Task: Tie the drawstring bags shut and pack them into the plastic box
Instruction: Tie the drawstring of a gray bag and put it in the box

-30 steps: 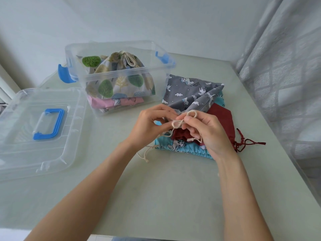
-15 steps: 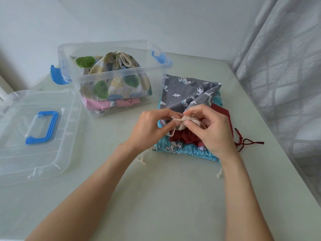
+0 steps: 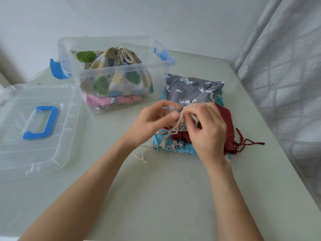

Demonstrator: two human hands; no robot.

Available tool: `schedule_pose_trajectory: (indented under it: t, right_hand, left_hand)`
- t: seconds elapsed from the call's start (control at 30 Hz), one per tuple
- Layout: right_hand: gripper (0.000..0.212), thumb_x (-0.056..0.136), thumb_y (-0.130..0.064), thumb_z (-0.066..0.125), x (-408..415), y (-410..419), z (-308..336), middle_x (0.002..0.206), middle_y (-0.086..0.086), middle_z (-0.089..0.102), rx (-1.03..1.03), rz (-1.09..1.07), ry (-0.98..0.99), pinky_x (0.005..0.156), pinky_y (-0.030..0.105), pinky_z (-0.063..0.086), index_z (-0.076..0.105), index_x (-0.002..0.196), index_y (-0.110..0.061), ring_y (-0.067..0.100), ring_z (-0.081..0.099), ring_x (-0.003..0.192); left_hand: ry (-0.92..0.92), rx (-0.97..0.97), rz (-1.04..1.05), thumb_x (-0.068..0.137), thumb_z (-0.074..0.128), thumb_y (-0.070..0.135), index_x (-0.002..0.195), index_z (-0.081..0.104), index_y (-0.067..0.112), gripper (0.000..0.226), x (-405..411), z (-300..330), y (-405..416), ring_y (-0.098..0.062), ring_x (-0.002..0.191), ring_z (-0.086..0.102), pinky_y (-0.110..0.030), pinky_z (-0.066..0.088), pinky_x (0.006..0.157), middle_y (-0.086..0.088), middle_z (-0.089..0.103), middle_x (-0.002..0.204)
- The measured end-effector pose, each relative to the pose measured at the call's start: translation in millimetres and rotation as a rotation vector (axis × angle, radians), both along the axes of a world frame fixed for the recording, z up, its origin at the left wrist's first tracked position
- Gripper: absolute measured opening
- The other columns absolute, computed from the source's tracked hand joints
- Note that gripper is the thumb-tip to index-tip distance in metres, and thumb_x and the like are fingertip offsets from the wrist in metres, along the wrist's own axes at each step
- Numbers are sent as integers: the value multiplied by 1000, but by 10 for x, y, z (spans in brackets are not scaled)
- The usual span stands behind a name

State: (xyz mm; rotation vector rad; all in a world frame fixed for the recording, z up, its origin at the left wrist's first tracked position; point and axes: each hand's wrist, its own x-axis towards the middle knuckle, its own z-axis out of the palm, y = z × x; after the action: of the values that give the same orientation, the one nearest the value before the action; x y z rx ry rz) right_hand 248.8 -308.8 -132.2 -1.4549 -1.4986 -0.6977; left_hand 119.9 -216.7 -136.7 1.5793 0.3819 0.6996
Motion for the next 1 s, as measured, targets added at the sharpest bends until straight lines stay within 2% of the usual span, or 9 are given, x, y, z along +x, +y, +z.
schedule_pose_trajectory:
  t: [0.1,0.27,0.33,0.4,0.47,0.53,0.67,0.8,1.0]
  right_hand:
    - [8,85,2,66,1,4,-15,80,6,70,26,89,16,77,23,47,68,76,1,21,58,77]
    - [5,83,2,68,1,0,-13,82,6,70,13,175,36,76,25,50,68,78,2,24,62,76]
    - [3,83,0,68,19,-9,6,84,4,69,-22,224,58,77,26,52,69,80,2,23,63,77]
    - [2,82,1,69,54,-14,7,86,2,68,-101,255,85,77,27,52,69,84,0,24,64,78]
    - [12,79,3,71,74,-15,-13,88,-2,67,-186,271,86,77,28,52,69,90,-3,22,64,79]
    - [19,78,2,73,71,-11,-19,92,-6,66,-242,294,123,77,29,52,69,95,-6,18,63,81]
    - [21,76,1,74,83,-3,-6,96,6,62,-280,329,279,74,29,53,65,95,-2,14,61,75]
    - [15,76,2,73,148,-44,23,115,11,52,-260,321,454,78,22,55,66,90,0,14,67,84]
    - [7,79,-7,73,227,-58,18,108,7,57,-279,218,351,80,21,53,68,81,-2,10,64,86]
  left_hand:
    - [-14,34,-45,91,54,15,115,61,17,25,-7,-10,25,-13,81,65,-24,51,77,4,69,91]
    - [24,36,-49,82,65,14,89,66,19,8,-28,1,35,-11,65,55,-26,45,68,7,66,71]
    - [55,84,-28,80,68,16,85,64,19,7,-59,29,59,-10,69,60,-27,49,70,6,67,76]
    - [95,383,68,81,71,17,84,62,22,10,-94,37,100,-6,76,64,-24,53,71,7,68,87]
    - [159,868,257,78,66,22,83,62,23,7,-128,34,128,-9,74,64,-28,51,63,8,67,89]
    - [205,1106,386,72,62,21,82,62,21,11,-149,47,130,-15,66,62,-28,46,53,10,67,85]
    - [154,1002,312,78,60,20,86,65,20,10,-167,44,159,-4,65,61,-23,49,55,10,67,73]
    - [117,647,240,79,73,20,88,73,16,10,-238,48,282,-1,70,67,-20,55,69,2,72,74]
    - [179,592,242,83,69,18,89,71,23,8,-218,-24,333,-2,72,64,-21,54,68,4,70,75]
